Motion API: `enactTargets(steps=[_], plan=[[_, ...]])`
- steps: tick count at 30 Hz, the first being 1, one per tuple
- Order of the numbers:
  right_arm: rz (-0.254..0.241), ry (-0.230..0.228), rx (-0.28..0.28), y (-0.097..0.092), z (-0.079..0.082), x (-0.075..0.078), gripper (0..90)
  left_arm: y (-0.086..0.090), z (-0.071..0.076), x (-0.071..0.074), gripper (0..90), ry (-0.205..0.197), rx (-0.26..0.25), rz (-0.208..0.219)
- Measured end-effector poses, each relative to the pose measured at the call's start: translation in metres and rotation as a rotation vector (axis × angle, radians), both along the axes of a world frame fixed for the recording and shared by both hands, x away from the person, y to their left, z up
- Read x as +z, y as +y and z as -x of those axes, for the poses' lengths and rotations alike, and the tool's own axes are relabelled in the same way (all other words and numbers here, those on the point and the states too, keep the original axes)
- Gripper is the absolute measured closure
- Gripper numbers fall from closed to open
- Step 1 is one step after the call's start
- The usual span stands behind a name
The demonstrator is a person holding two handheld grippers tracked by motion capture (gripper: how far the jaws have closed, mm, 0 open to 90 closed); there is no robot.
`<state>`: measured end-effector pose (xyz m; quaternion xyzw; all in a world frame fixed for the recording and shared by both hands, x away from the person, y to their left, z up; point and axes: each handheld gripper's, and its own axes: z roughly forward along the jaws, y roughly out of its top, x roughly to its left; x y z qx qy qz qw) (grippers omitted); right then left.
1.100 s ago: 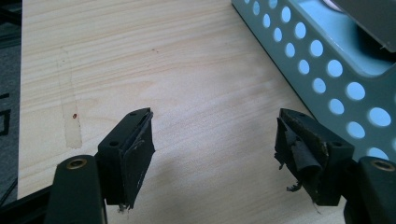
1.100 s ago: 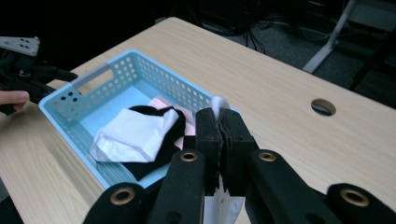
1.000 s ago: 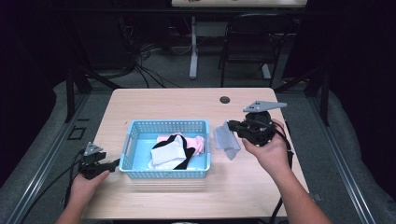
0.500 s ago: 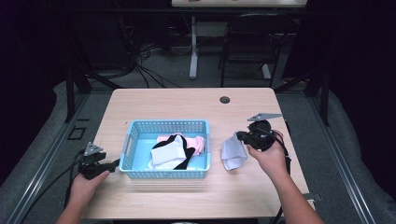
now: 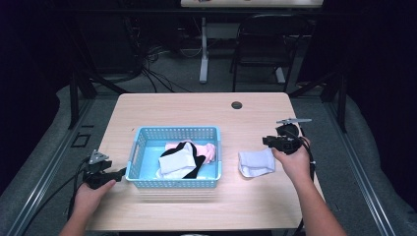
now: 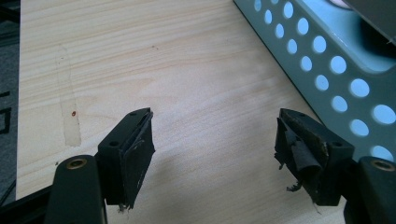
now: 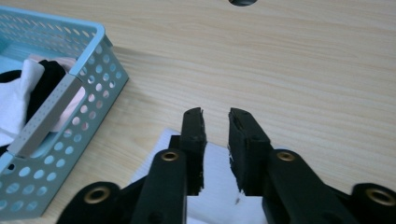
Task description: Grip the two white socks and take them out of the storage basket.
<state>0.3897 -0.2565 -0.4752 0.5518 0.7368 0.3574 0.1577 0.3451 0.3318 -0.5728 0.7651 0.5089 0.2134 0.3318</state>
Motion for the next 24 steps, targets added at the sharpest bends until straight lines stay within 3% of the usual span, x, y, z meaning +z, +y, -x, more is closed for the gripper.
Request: enactTargets(steps=[5,15,16,24], plan=[[0.019,0.013,0.050,0.021,-0.003,0.002,68.2,0.000,0.000,0.000,27.8,0.001,0.001,0.001],[0.047,-0.015,0.213,0.094,-0.015,0.012,65.0,0.001,0.000,0.000,27.8,0.000,-0.001,0.003],[0.049,-0.018,0.233,0.107,-0.017,0.014,64.8,0.001,0.000,0.000,27.8,0.002,-0.002,0.004],[0.054,-0.020,0.312,0.151,-0.025,0.017,63.8,0.001,0.000,0.001,27.8,-0.003,-0.001,0.013]])
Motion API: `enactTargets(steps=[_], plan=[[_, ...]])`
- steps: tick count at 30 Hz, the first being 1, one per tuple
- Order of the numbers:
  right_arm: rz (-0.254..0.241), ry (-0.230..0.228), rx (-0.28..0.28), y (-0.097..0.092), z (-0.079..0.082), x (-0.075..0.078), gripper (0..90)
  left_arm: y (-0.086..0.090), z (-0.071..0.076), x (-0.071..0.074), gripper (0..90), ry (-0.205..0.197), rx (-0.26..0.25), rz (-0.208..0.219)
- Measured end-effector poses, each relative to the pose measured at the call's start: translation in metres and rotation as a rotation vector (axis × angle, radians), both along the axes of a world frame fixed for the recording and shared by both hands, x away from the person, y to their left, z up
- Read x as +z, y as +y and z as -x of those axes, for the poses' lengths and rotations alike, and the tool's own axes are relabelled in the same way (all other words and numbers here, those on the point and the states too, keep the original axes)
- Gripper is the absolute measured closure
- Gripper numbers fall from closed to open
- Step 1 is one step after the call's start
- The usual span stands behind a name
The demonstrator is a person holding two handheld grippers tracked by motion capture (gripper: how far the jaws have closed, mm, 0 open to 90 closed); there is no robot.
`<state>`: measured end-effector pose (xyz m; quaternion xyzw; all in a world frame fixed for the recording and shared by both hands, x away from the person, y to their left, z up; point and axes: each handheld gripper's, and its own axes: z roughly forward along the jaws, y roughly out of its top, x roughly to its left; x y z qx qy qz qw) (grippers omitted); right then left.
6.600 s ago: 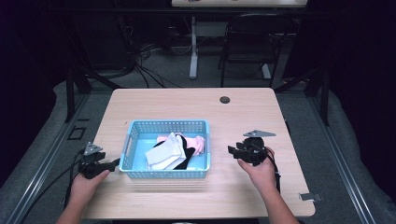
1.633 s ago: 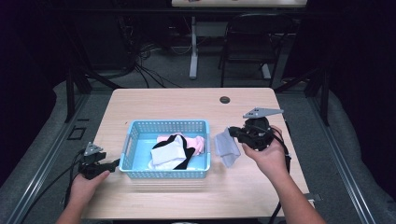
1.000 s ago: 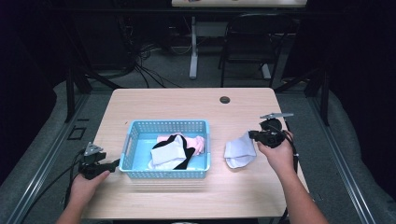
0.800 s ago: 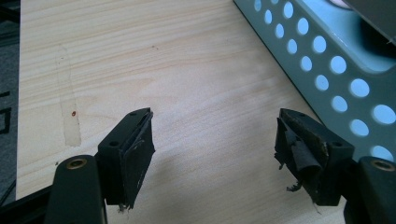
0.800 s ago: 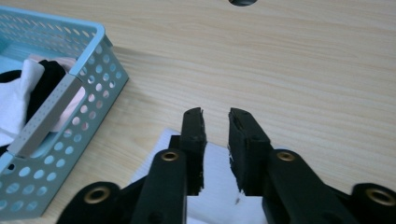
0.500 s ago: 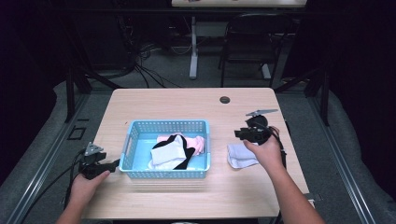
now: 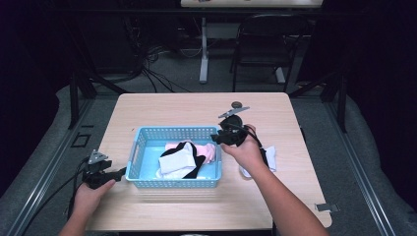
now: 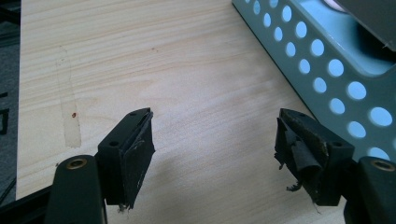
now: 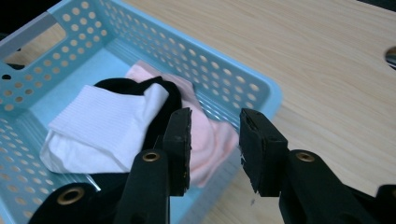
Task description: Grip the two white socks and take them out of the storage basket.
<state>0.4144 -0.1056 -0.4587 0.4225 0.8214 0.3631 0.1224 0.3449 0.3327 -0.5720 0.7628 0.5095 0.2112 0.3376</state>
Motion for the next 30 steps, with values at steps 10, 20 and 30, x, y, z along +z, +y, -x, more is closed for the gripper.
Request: enactTargets(steps=[10,20,30], plan=[[0.049,0.050,0.052,0.042,-0.017,-0.020,64.0,0.001,0.000,0.001,27.8,-0.006,-0.005,0.001],[0.035,0.098,0.051,0.062,-0.027,-0.037,64.0,0.000,0.000,0.001,27.8,-0.006,-0.006,0.004],[0.021,0.149,0.047,0.075,-0.035,-0.051,64.0,0.001,0.000,0.002,27.8,-0.010,-0.005,0.008]])
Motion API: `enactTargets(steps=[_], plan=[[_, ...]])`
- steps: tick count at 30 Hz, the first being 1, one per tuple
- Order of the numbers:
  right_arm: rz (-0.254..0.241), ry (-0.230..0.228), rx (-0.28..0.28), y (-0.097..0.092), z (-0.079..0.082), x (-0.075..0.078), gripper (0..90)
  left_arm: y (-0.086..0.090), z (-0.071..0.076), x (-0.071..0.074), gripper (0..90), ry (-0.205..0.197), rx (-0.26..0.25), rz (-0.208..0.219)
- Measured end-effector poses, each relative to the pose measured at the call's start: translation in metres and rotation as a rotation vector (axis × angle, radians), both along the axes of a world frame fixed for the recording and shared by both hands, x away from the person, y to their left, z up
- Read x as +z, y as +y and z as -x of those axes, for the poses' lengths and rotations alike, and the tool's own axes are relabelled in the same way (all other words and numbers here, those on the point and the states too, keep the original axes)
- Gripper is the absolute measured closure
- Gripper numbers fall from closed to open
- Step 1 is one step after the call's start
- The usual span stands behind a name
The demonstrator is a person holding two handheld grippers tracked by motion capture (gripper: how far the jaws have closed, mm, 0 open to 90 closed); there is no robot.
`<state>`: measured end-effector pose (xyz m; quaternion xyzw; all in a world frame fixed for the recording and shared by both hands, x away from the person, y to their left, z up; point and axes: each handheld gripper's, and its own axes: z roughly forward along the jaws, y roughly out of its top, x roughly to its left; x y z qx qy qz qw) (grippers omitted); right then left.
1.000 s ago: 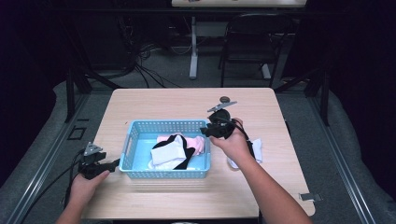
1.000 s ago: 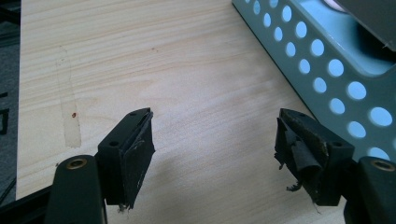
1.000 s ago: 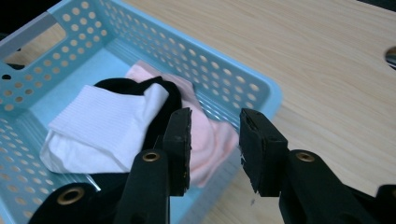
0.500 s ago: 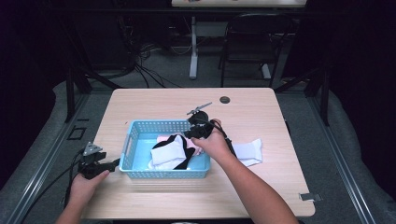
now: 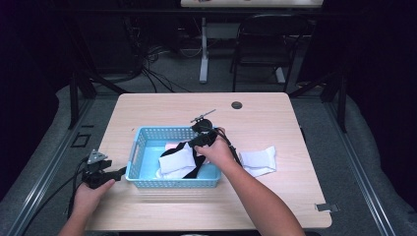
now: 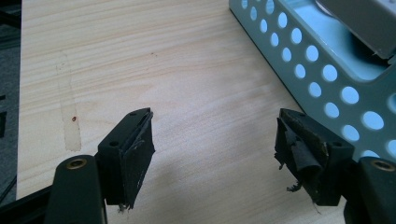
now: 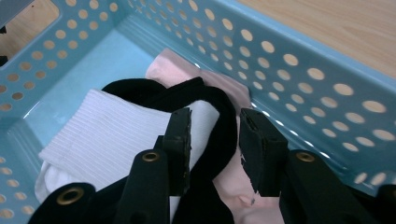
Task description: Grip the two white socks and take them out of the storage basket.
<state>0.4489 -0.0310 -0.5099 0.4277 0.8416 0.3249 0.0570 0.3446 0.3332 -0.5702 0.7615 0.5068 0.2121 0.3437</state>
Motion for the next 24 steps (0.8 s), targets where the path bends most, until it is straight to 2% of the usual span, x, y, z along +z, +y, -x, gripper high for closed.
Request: enactTargets(steps=[2,6,8,9,10,11,12,16,18,21,22,24], plan=[[0.012,0.012,0.014,0.003,-0.002,-0.002,64.0,0.000,0.000,0.000,27.8,0.000,-0.001,-0.001],[0.013,0.027,0.009,0.012,-0.003,-0.008,65.2,0.000,0.000,0.000,27.8,0.000,-0.001,0.001],[0.014,0.039,0.006,0.015,-0.003,-0.011,69.7,0.000,0.000,0.000,27.8,-0.001,-0.002,0.003],[0.013,0.044,0.015,0.016,-0.003,-0.011,75.4,0.000,0.000,0.000,27.8,-0.001,-0.002,0.003],[0.013,0.044,0.015,0.016,-0.003,-0.011,75.4,0.000,0.000,0.000,27.8,-0.001,-0.002,0.003],[0.024,0.046,0.032,0.016,-0.001,-0.008,81.7,0.000,0.000,0.000,27.8,0.000,-0.002,0.002],[0.024,0.046,0.032,0.016,-0.001,-0.008,81.7,0.000,0.000,0.000,27.8,0.000,-0.002,0.003],[0.017,0.022,0.055,0.016,0.005,0.000,86.2,0.000,0.000,0.000,27.8,0.000,-0.002,0.002],[-0.008,0.003,0.058,0.016,0.009,0.006,86.5,0.000,0.000,0.000,27.8,0.000,0.000,0.002],[-0.033,-0.040,0.077,0.015,0.016,0.018,86.5,0.000,0.000,0.000,27.8,0.002,-0.001,0.000],[-0.051,-0.059,0.091,0.015,0.021,0.029,86.6,0.000,0.000,0.000,27.8,0.003,-0.002,-0.001],[-0.055,-0.069,0.104,0.014,0.024,0.035,86.7,0.000,0.000,0.000,27.8,0.003,-0.002,-0.001]])
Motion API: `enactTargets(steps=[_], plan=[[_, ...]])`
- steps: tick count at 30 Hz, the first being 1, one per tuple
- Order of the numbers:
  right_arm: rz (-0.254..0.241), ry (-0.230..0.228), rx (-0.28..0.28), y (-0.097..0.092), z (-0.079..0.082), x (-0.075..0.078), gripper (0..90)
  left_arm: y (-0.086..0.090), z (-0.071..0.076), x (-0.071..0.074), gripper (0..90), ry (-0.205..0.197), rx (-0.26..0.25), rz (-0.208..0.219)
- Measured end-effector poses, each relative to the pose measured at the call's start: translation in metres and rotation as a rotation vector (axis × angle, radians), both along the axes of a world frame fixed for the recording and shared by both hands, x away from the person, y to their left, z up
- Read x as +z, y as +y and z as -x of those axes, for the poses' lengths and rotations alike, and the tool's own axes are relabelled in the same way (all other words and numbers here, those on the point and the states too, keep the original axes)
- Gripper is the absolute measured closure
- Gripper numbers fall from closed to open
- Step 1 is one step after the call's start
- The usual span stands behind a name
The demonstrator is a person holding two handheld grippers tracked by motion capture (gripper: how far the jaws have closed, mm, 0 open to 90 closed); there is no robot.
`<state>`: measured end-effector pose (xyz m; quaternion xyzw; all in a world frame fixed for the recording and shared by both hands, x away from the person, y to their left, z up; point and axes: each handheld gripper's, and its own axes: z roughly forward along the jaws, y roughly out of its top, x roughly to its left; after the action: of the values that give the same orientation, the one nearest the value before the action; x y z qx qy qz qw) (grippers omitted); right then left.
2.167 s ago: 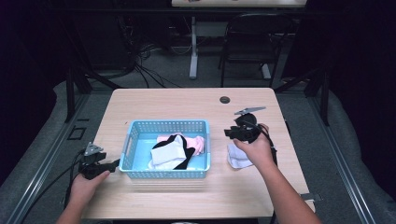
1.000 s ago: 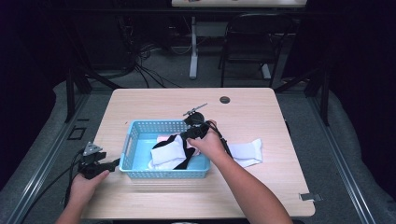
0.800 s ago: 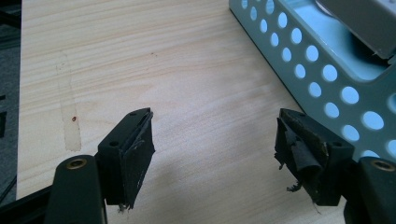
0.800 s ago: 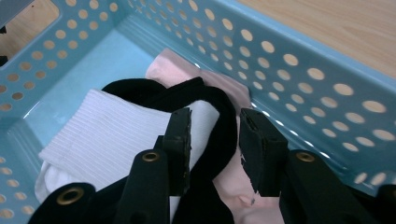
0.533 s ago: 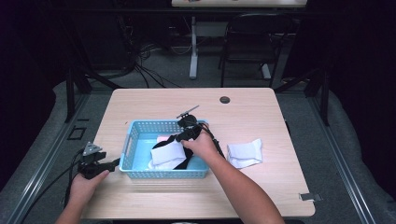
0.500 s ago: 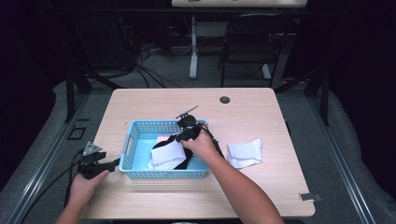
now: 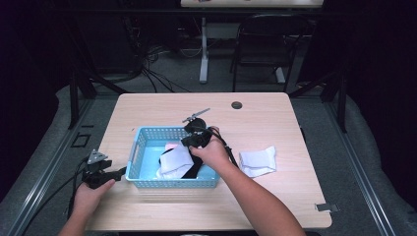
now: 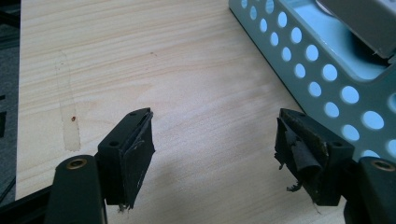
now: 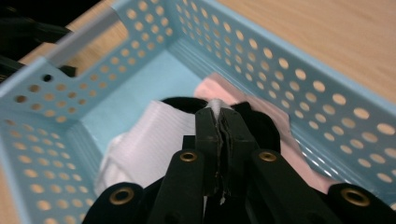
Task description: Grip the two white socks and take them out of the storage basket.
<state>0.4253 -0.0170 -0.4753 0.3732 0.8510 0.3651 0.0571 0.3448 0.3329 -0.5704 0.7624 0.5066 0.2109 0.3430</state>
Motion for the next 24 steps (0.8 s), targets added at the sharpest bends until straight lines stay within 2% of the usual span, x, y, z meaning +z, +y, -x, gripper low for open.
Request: enactTargets(steps=[11,14,19,24], plan=[[-0.067,-0.103,0.069,-0.003,0.024,0.054,86.7,0.000,0.000,0.000,27.8,0.001,0.001,0.000],[-0.089,-0.136,0.073,-0.005,0.029,0.068,86.8,0.000,0.000,0.000,27.8,0.002,0.000,-0.002],[-0.095,-0.190,0.069,-0.016,0.037,0.092,86.8,0.000,0.000,0.000,27.7,0.002,0.001,-0.001],[-0.095,-0.214,0.053,-0.028,0.039,0.103,86.9,0.000,0.000,0.000,27.8,0.002,0.001,-0.002]])
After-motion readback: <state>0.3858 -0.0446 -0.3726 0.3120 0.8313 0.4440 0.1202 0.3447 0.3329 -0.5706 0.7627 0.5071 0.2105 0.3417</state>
